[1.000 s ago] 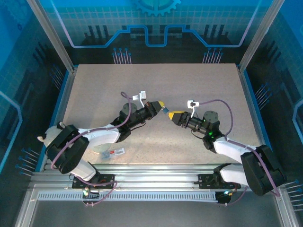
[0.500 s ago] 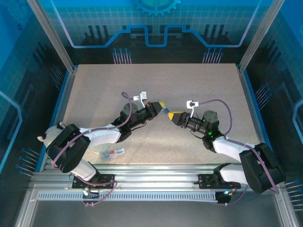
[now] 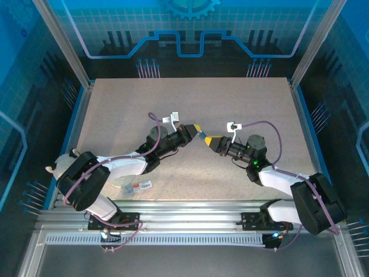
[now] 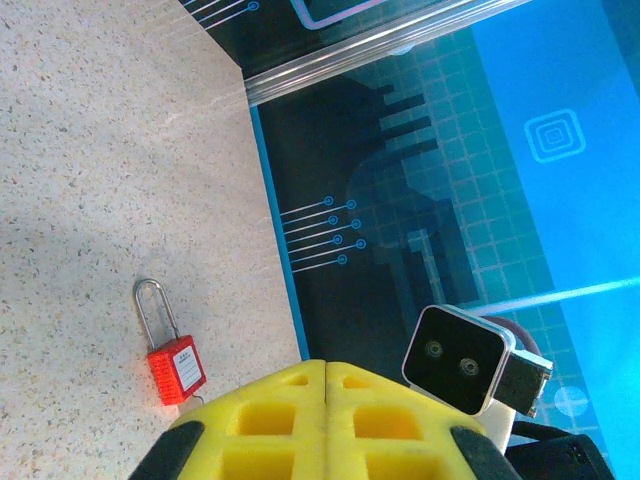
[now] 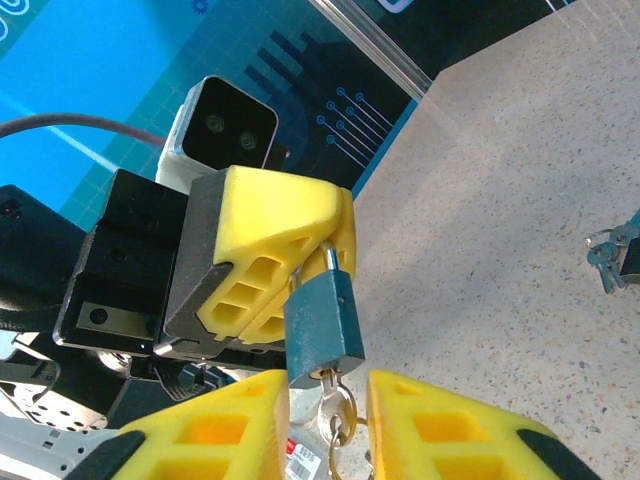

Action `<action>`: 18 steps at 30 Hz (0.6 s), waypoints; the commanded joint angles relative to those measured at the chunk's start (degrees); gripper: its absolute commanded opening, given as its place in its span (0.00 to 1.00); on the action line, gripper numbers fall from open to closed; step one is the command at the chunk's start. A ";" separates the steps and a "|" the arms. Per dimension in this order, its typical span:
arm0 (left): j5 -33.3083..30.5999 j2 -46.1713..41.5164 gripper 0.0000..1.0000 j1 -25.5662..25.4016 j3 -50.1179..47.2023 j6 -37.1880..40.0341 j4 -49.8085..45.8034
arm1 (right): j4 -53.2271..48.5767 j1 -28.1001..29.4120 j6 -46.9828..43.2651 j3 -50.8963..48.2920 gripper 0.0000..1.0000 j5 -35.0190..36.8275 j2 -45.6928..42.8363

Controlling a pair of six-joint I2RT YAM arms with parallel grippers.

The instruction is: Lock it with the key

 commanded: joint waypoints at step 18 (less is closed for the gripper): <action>0.49 -0.22 0.00 -0.36 0.80 -0.36 2.80 | 3.50 0.59 0.92 1.52 0.14 -2.17 0.65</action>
